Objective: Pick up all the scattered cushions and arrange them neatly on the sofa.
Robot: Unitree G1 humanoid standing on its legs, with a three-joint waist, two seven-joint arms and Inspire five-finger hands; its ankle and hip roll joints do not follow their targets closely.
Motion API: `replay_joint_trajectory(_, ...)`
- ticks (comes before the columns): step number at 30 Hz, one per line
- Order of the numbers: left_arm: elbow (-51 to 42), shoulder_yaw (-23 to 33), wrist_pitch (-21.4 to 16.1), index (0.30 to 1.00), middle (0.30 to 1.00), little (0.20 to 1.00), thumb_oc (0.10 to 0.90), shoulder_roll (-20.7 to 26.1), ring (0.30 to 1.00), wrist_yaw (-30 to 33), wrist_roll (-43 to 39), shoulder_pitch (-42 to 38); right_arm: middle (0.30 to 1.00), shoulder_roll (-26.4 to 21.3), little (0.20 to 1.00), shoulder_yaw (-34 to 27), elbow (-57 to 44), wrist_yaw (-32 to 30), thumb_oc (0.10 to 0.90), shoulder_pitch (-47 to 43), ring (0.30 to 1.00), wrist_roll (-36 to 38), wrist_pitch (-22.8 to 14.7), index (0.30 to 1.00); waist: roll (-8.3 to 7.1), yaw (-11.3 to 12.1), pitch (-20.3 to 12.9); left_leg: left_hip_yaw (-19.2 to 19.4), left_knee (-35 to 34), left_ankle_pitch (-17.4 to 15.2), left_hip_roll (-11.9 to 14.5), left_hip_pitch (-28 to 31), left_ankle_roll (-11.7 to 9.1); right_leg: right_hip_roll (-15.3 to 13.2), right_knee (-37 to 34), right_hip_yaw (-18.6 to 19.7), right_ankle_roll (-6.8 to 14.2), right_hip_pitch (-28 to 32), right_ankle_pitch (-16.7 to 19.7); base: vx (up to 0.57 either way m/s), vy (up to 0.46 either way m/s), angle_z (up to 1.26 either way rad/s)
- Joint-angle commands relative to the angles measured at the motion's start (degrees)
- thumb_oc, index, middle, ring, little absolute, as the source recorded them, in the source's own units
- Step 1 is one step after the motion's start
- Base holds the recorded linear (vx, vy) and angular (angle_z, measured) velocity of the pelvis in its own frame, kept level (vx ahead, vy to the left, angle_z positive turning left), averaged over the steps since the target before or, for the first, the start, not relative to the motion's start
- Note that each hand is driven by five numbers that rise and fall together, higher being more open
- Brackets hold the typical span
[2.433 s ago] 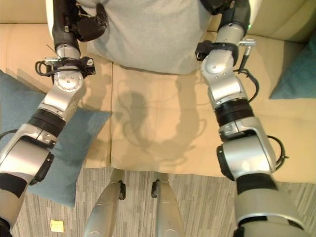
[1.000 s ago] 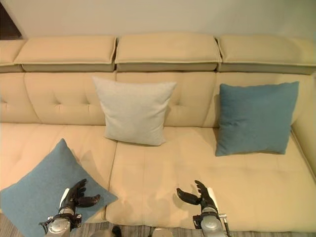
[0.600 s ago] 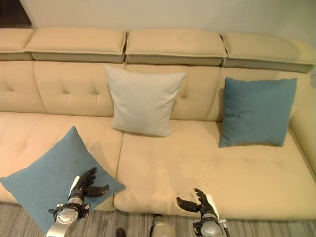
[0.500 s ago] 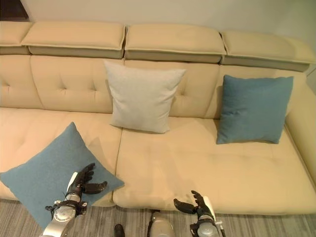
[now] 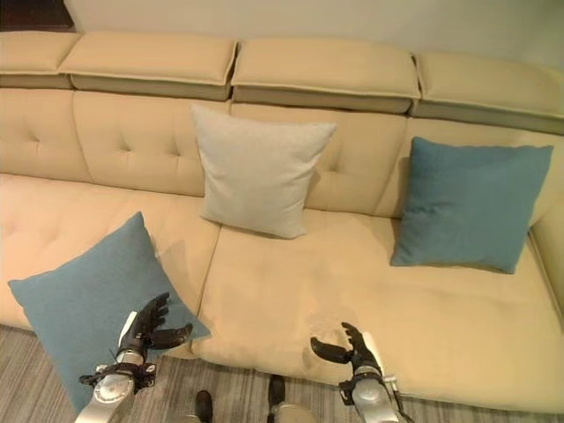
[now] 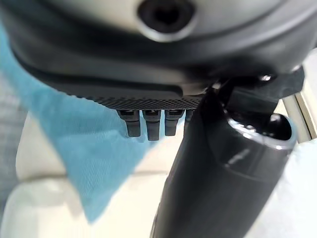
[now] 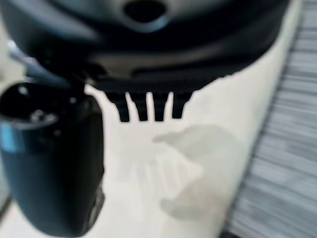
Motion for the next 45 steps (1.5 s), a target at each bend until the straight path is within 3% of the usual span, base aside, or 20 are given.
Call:
replay_joint_trajectory(1, -4.7, 1.0, -3.3, 0.9, 0.9, 0.9, 0.8, 1.9, 0.9, -1.0, -0.6, -0.1, 0.9, -0.5, 0.9, 0.3, -1.5, -1.2, 0.8, 1.2, 0.9, 1.2, -2.1, 0.9, -3.36, -0.1, -4.1, -1.7, -0.4, -3.3, -6.7, -3.5, 1.1, -3.0, -1.2, 1.8, 5.0, 2.6, -3.0, 0.0, -0.08, 0.26)
replay_joint_trajectory(11, 0.8, 0.0, -1.4, 0.9, 0.9, 0.9, 0.8, 1.8, 0.9, -2.3, 2.6, 1.3, 0.9, -0.8, 0.9, 0.3, -1.6, -1.1, 0.8, 2.3, 0.9, 1.7, -2.6, 0.9, -3.28, -0.5, -3.9, -2.5, -0.7, -2.0, -5.7, -2.9, -0.1, -2.0, -3.3, 0.0, 3.8, 4.9, -3.8, -0.02, -0.046, 0.09)
replay_joint_trajectory(18, 4.1, -0.8, -0.8, 0.9, 0.9, 0.9, 0.8, 3.2, 0.9, -1.3, 4.9, -1.2, 0.9, -1.3, 0.9, 0.9, -1.4, -1.9, 0.8, 1.0, 0.9, 2.8, -2.6, 0.9, -4.04, -0.3, -0.3, -3.6, 7.1, -1.0, -5.9, -11.8, -1.4, -2.5, -2.9, -2.8, 2.4, 1.7, -3.4, -0.14, -0.058, 0.54)
replay_joint_trajectory(19, 4.0, -0.4, -0.8, 0.9, 0.9, 0.9, 0.8, 3.0, 0.9, -0.9, 4.5, -1.8, 0.9, -1.8, 0.9, 1.1, -1.6, -2.3, 0.8, 0.5, 0.9, 2.7, -2.3, 0.9, -4.53, -0.1, 0.6, -2.4, 11.0, -3.2, -6.4, -13.0, -1.2, -3.2, -2.6, -4.0, 2.3, 0.8, -2.8, -0.16, -0.032, 0.84)
replay_joint_trajectory(20, 4.0, -0.4, -0.8, 0.9, 0.9, 0.9, 0.8, 3.0, 0.9, -0.9, 4.5, -1.8, 0.9, -1.8, 0.9, 1.1, -1.6, -2.3, 0.8, 0.5, 0.9, 2.7, -2.3, 0.9, -4.54, -0.2, 0.5, -2.4, 11.0, -3.0, -6.4, -13.2, -1.1, -3.3, -2.6, -4.0, 2.3, 0.6, -2.7, -0.2, -0.016, 0.99)
replay_joint_trajectory(21, 4.3, 0.2, -1.0, 0.9, 0.9, 0.9, 0.8, 2.6, 0.9, -0.8, 4.1, -2.0, 0.9, -2.1, 0.9, 1.1, -2.4, -2.4, 0.8, 0.3, 0.9, 2.5, -2.1, 0.9, -5.2, -0.3, 0.6, -1.3, 15.3, -6.9, -6.7, -12.7, -0.4, -4.3, -2.3, -5.2, 2.1, -0.3, -2.2, -0.08, 0.005, 0.68)
replay_joint_trajectory(24, 4.6, 0.2, -1.0, 0.9, 0.9, 0.9, 0.8, 2.2, 0.9, -0.9, 3.8, -2.0, 0.9, -2.2, 0.9, 0.8, -3.0, -2.5, 0.8, 0.2, 0.9, 2.4, -2.2, 0.9, -5.56, -0.8, 0.2, 0.3, 17.2, -9.0, -6.4, -11.7, 0.0, -5.0, -2.0, -6.8, 2.1, -0.7, -2.3, -0.08, 0.043, 0.36)
replay_joint_trajectory(25, 4.9, -0.2, -0.9, 0.9, 0.9, 0.9, 0.8, 1.9, 0.9, -1.3, 4.0, -2.2, 0.9, -2.1, 0.9, 0.4, -3.0, -2.4, 0.8, 0.3, 0.9, 2.3, -2.0, 0.9, -5.34, -1.5, -0.1, 3.7, 16.3, -10.6, -4.8, -8.5, 0.0, -5.5, -1.8, -9.4, 2.2, -0.4, -2.4, -0.04, 0.063, 0.39)
replay_joint_trajectory(28, 5.3, -0.7, -0.7, 0.9, 0.9, 0.9, 0.8, 1.8, 0.9, -1.7, 4.7, -2.3, 0.9, -1.8, 0.9, 0.3, -2.5, -2.3, 0.8, 0.8, 0.9, 1.9, -1.8, 0.9, -4.63, -2.3, -0.6, 6.2, 12.3, -10.1, -4.0, -5.2, 0.2, -5.9, -1.4, -12.0, 2.8, -0.3, -2.3, -0.01, 0.095, 0.79)
replay_joint_trajectory(31, 5.6, -0.8, -0.7, 0.9, 0.9, 0.9, 0.8, 1.9, 0.9, -1.3, 4.9, -2.7, 0.9, -1.2, 0.9, 1.2, -2.2, -2.2, 0.8, 0.2, 0.9, 1.4, -1.6, 0.9, -4.5, -2.2, -0.3, 5.0, 7.5, -8.6, -4.9, -4.0, 0.2, -7.0, 0.6, -13.7, 3.2, -1.1, -1.8, -0.04, 0.19, 0.85)
replay_joint_trajectory(37, 6.3, 0.6, -0.2, 0.9, 0.9, 0.9, 0.8, 3.6, 0.9, -1.2, 6.3, -1.8, 0.9, 0.3, 0.9, 2.2, -1.9, -1.8, 0.8, 0.4, 0.9, 0.3, -1.1, 0.9, -4.54, -0.8, 0.1, -0.2, 2.9, -7.0, -7.0, -2.7, 2.2, -8.2, 8.2, -10.7, 3.7, -3.5, -3.7, -0.01, 0.106, 0.49)
replay_joint_trajectory(38, 6.0, 0.8, 0.0, 0.9, 0.9, 0.9, 0.8, 4.0, 0.9, -1.1, 6.4, -1.7, 0.9, 0.5, 0.9, 2.2, -2.1, -1.7, 0.8, 0.5, 0.9, 0.3, -0.8, 0.9, -4.64, -1.1, 0.4, -1.5, 2.8, -6.8, -7.3, -2.8, 2.4, -7.1, 9.6, -7.5, 3.8, -4.5, -3.9, -0.02, 0.044, 0.66)
replay_joint_trajectory(39, 5.7, 1.2, 0.0, 0.9, 0.9, 0.9, 0.8, 4.9, 0.9, -0.7, 6.4, -1.7, 0.9, 0.7, 0.9, 2.4, -2.3, -1.9, 0.8, 0.9, 0.9, 0.3, -0.8, 0.9, -4.95, -1.5, 0.6, -3.6, 2.7, -6.3, -8.2, -3.3, 2.7, -3.8, 10.9, -1.2, 4.4, -5.8, -4.4, -0.02, 0.045, 0.71)
replay_joint_trajectory(41, 6.5, 1.6, -0.1, 0.9, 0.9, 0.9, 0.8, 5.1, 0.9, -0.3, 6.1, -1.9, 0.9, 0.8, 0.9, 2.9, -2.2, -1.9, 0.8, 1.0, 0.9, 0.2, -0.7, 0.9, -5.02, -1.0, 0.5, -5.0, 2.2, -5.4, -8.7, -3.9, 2.6, -2.4, 11.6, -0.2, 4.2, -6.6, -4.5, 0.0, 0.01, 0.86)
replay_joint_trajectory(44, 7.2, 1.5, -0.3, 0.9, 0.9, 0.9, 0.8, 5.1, 0.9, -0.1, 5.8, -2.3, 0.9, 1.0, 0.9, 2.8, -2.7, -2.0, 0.8, 1.3, 0.9, 0.8, -1.0, 0.9, -5.36, -0.9, 0.4, -6.6, 2.6, -5.5, -9.4, -4.3, 2.3, -2.6, 9.5, -0.4, 3.6, -5.1, -5.5, 0.07, -0.053, 0.68)
replay_joint_trajectory(45, 7.3, 1.5, -0.1, 0.9, 0.9, 0.9, 0.8, 4.9, 0.9, -0.1, 5.8, -2.8, 0.9, 0.8, 0.9, 2.2, -3.1, -1.9, 0.8, 1.2, 0.9, 1.6, -1.3, 0.9, -5.75, -0.9, 0.7, -7.2, 5.7, -6.5, -10.3, -6.0, 1.4, -2.5, 8.3, 0.3, 3.2, -4.2, -5.8, 0.1, -0.129, 0.36)
